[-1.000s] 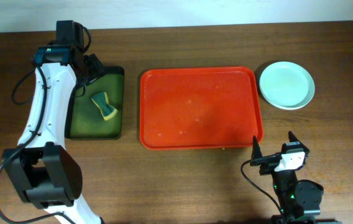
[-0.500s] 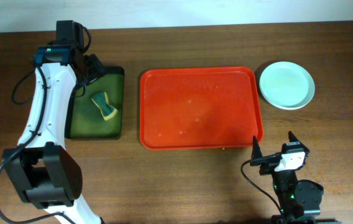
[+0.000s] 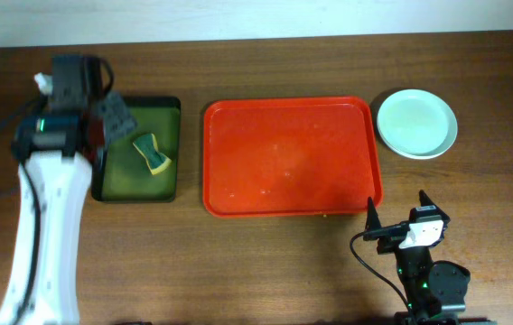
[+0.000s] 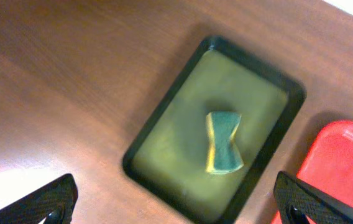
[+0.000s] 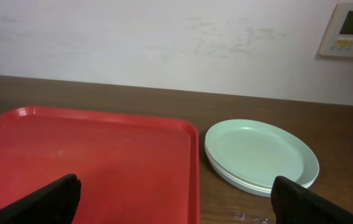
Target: Clean dirty plates on tray and stack at the side
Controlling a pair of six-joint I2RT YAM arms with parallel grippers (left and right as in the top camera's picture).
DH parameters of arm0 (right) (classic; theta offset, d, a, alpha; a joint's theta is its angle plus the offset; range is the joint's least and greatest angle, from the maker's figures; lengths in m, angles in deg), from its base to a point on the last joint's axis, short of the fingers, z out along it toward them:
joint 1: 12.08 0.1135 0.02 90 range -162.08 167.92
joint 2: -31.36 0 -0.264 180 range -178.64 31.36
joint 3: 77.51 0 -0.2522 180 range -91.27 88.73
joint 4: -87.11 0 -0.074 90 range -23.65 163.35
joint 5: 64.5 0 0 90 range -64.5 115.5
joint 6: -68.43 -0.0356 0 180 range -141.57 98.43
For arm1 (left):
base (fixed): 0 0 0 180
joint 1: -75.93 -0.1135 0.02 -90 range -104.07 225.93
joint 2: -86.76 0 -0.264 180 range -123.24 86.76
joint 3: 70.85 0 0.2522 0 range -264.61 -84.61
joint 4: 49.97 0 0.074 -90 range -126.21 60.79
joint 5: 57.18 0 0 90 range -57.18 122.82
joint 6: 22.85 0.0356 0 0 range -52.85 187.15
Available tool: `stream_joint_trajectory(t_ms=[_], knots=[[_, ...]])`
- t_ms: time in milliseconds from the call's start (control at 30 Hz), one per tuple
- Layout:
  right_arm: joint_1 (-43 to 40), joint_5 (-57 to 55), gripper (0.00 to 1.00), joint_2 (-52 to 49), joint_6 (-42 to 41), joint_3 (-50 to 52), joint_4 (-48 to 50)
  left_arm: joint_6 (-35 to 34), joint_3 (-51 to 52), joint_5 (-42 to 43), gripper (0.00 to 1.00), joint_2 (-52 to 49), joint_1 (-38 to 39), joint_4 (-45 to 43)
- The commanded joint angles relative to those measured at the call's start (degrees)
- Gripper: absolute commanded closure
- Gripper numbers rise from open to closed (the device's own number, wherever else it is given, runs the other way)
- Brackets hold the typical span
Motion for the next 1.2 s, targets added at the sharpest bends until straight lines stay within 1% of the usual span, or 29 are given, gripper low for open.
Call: stream_joint_trajectory(t_ms=[0, 67, 100, 133, 167, 200, 300, 367, 433, 567, 667, 733, 833, 967, 1167], knots=[[-0.4, -0.6, 0.02, 0.5, -0.7, 0.5, -0.1, 13.4, 23.2, 2.3, 0.01, 17.0, 1.7, -16.2], [-0.4, -0.6, 0.02, 0.5, -0.7, 0.5, -0.1, 21.5, 40.5, 10.8, 0.01, 30.7, 2.3, -31.5], [-0.4, -0.6, 0.02, 0.5, -0.7, 0.5, -0.1, 24.3, 47.6, 14.0, 0.01, 37.4, 2.3, -37.2], [-0.4, -0.6, 0.02, 0.5, -0.7, 0.5, -0.1, 27.0, 56.6, 17.3, 0.01, 46.8, 2.3, -44.0], [-0.4, -0.6, 0.02, 0.5, -0.7, 0.5, -0.1, 27.3, 64.2, 18.1, 0.01, 56.3, 2.3, -48.8], [-0.4, -0.6, 0.02, 0.5, -0.7, 0.5, -0.1, 27.3, 70.4, 18.1, 0.01, 66.5, 2.3, -51.5], [-0.4, -0.6, 0.02, 0.5, -0.7, 0.5, -0.1, 27.3, 75.8, 18.1, 0.01, 78.9, 2.3, -51.6], [-0.4, -0.6, 0.01, 0.5, -0.7, 0.5, -0.1, 27.3, 77.9, 18.1, 0.01, 81.4, 2.3, -52.9], [-0.4, -0.6, 0.02, 0.5, -0.7, 0.5, -0.1, 27.3, 79.8, 18.1, 0.01, 81.8, 2.3, -55.7], [-0.4, -0.6, 0.02, 0.5, -0.7, 0.5, -0.1, 27.3, 85.4, 18.1, 0.01, 83.2, 2.3, -63.3], [-0.4, -0.6, 0.02, 0.5, -0.7, 0.5, -0.1, 27.3, 88.3, 18.1, 0.01, 85.4, 2.3, -65.7], [-0.4, -0.6, 0.02, 0.5, -0.7, 0.5, -0.1, 27.3, 88.8, 17.8, 0.01, 87.2, 1.9, -64.4], [-0.4, -0.6, 0.02, 0.5, -0.7, 0.5, -0.1, 27.3, 88.8, 17.6, 0.01, 87.2, 0.1, -63.1], [-0.4, -0.6, 0.02, 0.5, -0.7, 0.5, -0.1, 27.4, 88.8, 17.7, 0.01, 87.2, -1.9, -55.5], [-0.4, -0.6, 0.02, 0.5, -0.7, 0.5, -0.1, 28.2, 88.8, 17.9, 0.01, 87.2, -1.9, -55.3]])
